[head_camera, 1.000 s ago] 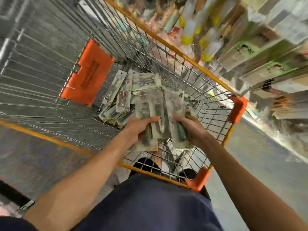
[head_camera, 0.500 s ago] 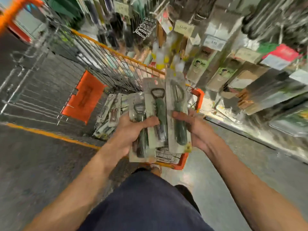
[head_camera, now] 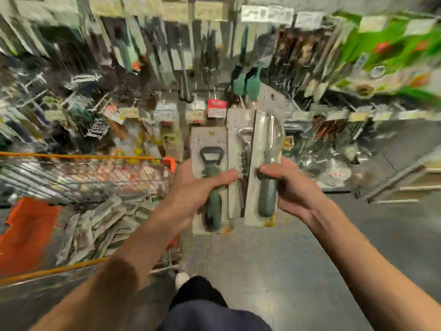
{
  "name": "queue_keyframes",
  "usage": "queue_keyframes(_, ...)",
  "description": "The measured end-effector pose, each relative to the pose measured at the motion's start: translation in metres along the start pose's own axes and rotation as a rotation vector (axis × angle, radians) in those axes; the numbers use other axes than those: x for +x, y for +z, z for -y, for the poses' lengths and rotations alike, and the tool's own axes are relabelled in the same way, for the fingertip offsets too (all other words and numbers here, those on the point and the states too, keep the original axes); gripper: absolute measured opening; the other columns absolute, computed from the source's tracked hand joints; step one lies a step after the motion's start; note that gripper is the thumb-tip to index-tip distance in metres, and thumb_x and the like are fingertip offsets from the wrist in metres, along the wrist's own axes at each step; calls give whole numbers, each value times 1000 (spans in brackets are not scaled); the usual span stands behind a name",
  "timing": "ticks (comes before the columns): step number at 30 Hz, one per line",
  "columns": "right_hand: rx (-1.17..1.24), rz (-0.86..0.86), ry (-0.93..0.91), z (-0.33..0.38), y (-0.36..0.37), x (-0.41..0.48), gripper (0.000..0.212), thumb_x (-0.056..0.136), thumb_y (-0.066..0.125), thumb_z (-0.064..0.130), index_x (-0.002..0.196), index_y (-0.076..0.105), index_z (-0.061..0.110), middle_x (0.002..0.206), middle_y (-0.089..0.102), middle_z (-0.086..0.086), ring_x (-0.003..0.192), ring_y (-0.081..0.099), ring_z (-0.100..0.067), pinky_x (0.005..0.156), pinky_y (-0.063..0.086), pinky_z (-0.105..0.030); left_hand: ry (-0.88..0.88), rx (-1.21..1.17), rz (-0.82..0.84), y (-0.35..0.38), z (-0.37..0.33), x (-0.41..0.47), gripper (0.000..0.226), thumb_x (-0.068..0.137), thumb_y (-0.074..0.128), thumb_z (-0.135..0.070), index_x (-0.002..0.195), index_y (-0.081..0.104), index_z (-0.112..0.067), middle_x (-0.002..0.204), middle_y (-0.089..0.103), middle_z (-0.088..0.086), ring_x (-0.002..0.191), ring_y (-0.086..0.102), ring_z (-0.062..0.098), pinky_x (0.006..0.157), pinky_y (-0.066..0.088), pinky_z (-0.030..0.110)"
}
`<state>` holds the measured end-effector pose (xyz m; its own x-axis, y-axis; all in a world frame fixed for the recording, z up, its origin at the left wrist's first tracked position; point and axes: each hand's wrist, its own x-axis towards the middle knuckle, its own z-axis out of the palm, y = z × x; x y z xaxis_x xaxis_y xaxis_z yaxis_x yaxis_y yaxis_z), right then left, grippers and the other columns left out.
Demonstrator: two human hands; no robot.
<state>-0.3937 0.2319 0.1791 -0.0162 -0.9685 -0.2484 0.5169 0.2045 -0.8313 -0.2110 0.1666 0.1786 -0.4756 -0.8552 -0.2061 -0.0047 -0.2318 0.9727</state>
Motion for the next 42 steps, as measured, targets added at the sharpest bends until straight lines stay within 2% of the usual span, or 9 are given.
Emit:
queue_keyframes(5,-89,-176,-147,59,-49,-58,95,54,93,23,135,50,-2,133,57,-27,124,54,-44,103,45,-56,89,41,229,84,-33,15,50,66,80,-29,112,68,-13,103,77,2,100,73,19,96,53,45)
queue_keyframes(9,-164,-321,-274,107,-84,-86,94,49,93,26,129,55,-5,130,57,-31,113,58,-41,104,41,-61,135,54,352,148,-58,42,26,84,75,-19,109,67,-17,99,77,-3,95,73,13,85,57,31)
queue_keyframes(15,-173,-521,-470,185,-140,-104,101,35,93,21,125,57,-8,129,56,-32,106,56,-37,105,41,-60,212,108,509,248,-105,100,25,87,74,-27,109,68,-17,96,78,-2,90,74,12,80,58,28)
queue_keyframes(23,-172,-659,-604,295,-227,-90,40,63,73,6,102,65,-1,101,62,-24,88,58,-30,77,59,-36,240,17,676,364,-159,188,25,91,68,-32,112,67,-20,100,77,0,95,74,16,92,56,41)
queue_keyframes(28,-209,-737,-623,346,-269,-79,47,70,74,-1,114,59,-10,105,61,-26,94,56,-34,87,54,-44,245,-2,747,422,-178,241,29,92,63,-43,115,65,-25,104,77,-5,101,72,14,98,52,45)
queue_keyframes(31,-247,-775,-639,369,-295,-78,31,73,74,3,103,65,1,98,65,-19,89,58,-30,79,55,-39,247,-18,779,457,-187,264,20,95,59,-40,105,65,-24,95,77,-9,89,73,5,87,54,34)
queue_keyframes(35,-239,-775,-706,400,-330,-80,38,70,76,2,106,64,0,95,67,-18,86,62,-30,74,56,-42,307,32,786,502,-197,292,22,94,62,-34,109,68,-19,98,78,-1,92,74,13,83,57,32)
queue_keyframes(39,-303,-783,-751,441,-374,-82,17,83,64,-3,98,64,5,81,71,-7,72,67,-17,57,56,-30,418,52,732,557,-209,323,17,95,62,-28,106,71,-18,97,78,1,90,74,17,79,58,33)
queue_keyframes(42,-357,-774,-766,472,-412,-81,16,85,64,-2,96,65,8,81,71,-6,72,65,-15,63,57,-32,483,47,640,595,-216,345,18,94,65,-27,106,71,-16,95,78,0,88,75,17,75,57,31)
